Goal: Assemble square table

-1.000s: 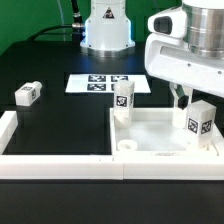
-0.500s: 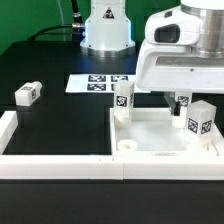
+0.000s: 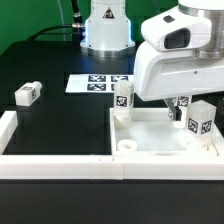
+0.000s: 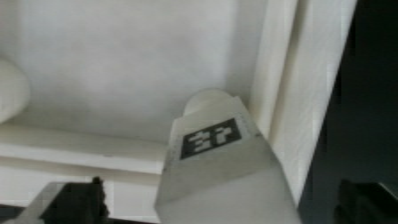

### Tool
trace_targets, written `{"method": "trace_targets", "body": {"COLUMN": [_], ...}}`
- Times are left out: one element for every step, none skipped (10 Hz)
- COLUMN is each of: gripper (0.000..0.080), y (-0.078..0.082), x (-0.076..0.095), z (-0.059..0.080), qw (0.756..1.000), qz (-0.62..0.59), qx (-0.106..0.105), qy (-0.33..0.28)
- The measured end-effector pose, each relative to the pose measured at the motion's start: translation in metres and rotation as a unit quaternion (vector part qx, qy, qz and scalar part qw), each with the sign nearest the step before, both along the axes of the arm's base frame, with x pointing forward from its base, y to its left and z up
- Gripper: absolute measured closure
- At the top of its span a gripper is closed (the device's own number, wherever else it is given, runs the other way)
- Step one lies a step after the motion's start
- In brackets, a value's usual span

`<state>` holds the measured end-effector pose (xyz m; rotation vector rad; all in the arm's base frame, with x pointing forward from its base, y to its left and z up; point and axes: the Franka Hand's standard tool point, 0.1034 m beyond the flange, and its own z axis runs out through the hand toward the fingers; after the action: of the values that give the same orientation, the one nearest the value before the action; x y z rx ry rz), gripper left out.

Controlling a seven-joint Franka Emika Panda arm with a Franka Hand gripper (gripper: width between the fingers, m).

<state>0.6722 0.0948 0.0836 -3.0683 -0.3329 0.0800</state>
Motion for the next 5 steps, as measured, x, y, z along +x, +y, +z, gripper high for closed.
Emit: {"method": "trace_targets", "body": {"gripper": [0.0151, 0.0151, 0.0151, 0.0162, 0.0162], "y": [-0.0014, -0.0029, -0.0053, -0.0061, -0.0062], "x": [0.0001, 0.0005, 0.0008, 0.0008, 0.0008], "z": [0.0, 0.0, 0.0, 0.0, 0.0], "qw": [0.999, 0.998, 0.996, 0.996, 0.996], "qz": [0.032, 0.067, 0.091, 0.092, 0.091], "qx": [-0.002, -0.002, -0.004, -0.006, -0.006], "qy": [-0.002, -0.004, -0.005, -0.005, -0.005]}}
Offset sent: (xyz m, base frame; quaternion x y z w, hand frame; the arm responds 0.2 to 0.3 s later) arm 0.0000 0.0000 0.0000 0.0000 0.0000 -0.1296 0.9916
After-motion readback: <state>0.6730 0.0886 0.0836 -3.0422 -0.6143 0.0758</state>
